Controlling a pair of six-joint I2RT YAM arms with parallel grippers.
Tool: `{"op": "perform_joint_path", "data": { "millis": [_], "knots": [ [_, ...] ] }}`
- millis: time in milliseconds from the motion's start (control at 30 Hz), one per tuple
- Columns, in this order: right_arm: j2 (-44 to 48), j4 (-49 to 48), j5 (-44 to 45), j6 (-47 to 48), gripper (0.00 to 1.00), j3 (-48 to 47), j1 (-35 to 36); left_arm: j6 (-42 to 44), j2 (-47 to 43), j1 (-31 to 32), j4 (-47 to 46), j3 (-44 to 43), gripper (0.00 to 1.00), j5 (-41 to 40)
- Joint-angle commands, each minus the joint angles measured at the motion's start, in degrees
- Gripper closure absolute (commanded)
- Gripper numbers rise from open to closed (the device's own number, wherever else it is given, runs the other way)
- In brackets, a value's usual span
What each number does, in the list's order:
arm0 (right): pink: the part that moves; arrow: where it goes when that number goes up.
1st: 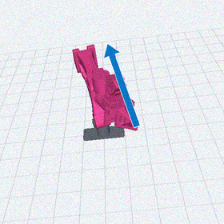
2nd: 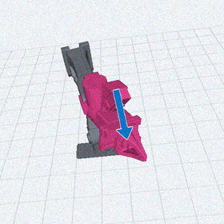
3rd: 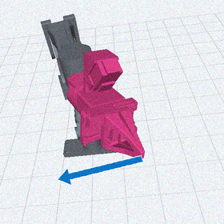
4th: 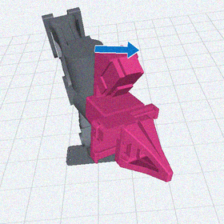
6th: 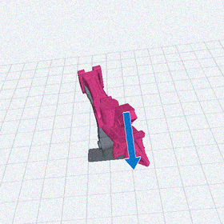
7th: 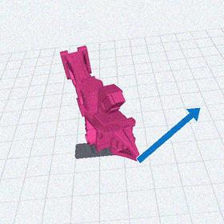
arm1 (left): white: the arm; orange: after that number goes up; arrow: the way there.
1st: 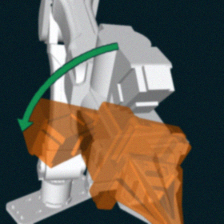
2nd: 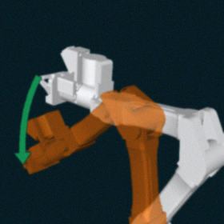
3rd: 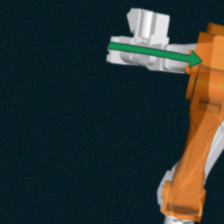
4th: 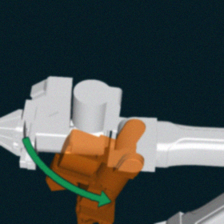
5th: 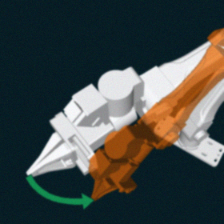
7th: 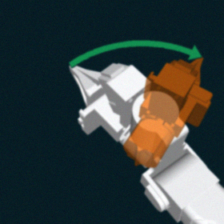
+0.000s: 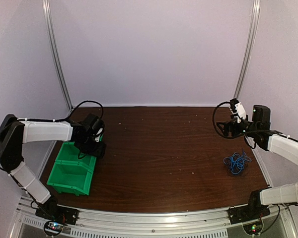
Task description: Untangle the cables
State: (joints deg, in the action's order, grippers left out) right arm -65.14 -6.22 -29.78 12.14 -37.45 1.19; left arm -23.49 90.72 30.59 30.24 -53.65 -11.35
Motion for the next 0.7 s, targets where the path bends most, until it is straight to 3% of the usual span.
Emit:
{"op": "perform_joint_path", "data": {
  "millis": [0,400,667],
  "knots": [
    [1.07,-0.02,0.58,0.5,0.0,0.42,-0.43,0.75,1.1,0.17,-2.14,-2.32,0.37,0.51],
    [0.79,-0.15,0.41,0.68,0.0,0.47,-0.48,2.41,3.04,0.17,-2.88,-2.75,0.47,-0.04],
    [0.9,-0.11,0.77,0.76,0.0,0.61,-0.49,4.2,4.78,3.16,-8.67,-4.92,0.53,3.24]
  ]
}}
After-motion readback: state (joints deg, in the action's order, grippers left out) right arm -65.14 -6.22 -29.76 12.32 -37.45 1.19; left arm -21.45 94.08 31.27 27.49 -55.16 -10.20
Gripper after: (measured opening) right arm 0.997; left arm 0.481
